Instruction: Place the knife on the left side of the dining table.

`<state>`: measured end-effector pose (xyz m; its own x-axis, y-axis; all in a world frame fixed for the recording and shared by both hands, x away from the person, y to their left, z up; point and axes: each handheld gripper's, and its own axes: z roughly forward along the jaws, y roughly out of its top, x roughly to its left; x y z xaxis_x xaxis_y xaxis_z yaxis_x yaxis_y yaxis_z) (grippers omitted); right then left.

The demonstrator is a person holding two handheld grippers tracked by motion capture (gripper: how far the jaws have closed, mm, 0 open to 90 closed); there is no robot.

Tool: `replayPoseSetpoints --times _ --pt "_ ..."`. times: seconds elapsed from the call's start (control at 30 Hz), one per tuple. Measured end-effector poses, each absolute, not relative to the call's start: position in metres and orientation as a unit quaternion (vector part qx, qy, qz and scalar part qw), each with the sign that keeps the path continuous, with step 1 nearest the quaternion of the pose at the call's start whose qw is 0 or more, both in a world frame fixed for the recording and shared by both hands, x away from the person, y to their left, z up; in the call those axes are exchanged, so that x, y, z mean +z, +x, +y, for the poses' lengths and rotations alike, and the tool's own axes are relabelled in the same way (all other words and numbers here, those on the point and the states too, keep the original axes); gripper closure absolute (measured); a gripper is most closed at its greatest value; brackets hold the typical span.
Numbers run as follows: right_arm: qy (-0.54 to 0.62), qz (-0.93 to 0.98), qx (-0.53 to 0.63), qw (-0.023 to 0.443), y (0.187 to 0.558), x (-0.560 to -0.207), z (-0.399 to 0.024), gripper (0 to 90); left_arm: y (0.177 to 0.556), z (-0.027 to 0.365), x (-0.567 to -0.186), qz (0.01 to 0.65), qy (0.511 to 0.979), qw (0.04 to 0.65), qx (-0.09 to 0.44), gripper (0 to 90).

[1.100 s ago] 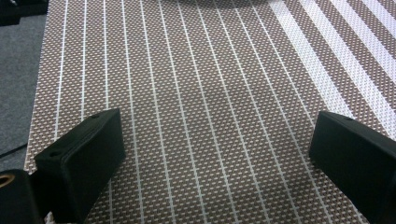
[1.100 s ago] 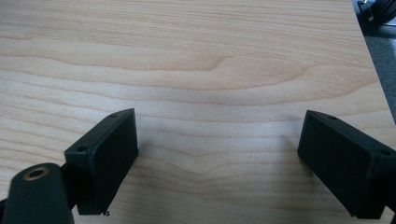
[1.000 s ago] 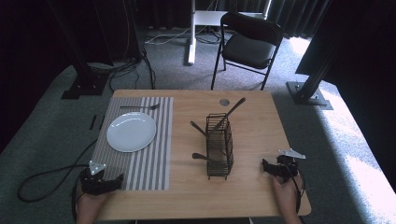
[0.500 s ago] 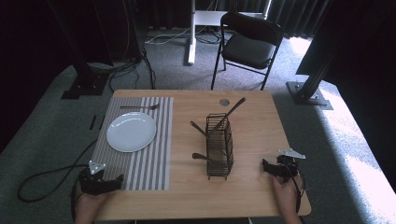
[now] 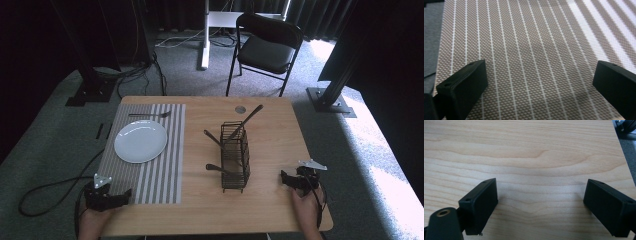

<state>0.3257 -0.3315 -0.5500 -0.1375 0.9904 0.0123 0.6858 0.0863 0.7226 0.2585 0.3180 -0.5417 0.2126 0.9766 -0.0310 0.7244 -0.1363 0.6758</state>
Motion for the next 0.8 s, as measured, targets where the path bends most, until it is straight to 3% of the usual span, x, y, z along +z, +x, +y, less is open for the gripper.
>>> replayPoseSetpoints --times 0.8 --pt "0.606 0.692 0.300 0.254 0.326 -0.550 -0.332 11.5 0.256 0.278 -0.506 0.516 0.753 0.354 0.205 0.0"
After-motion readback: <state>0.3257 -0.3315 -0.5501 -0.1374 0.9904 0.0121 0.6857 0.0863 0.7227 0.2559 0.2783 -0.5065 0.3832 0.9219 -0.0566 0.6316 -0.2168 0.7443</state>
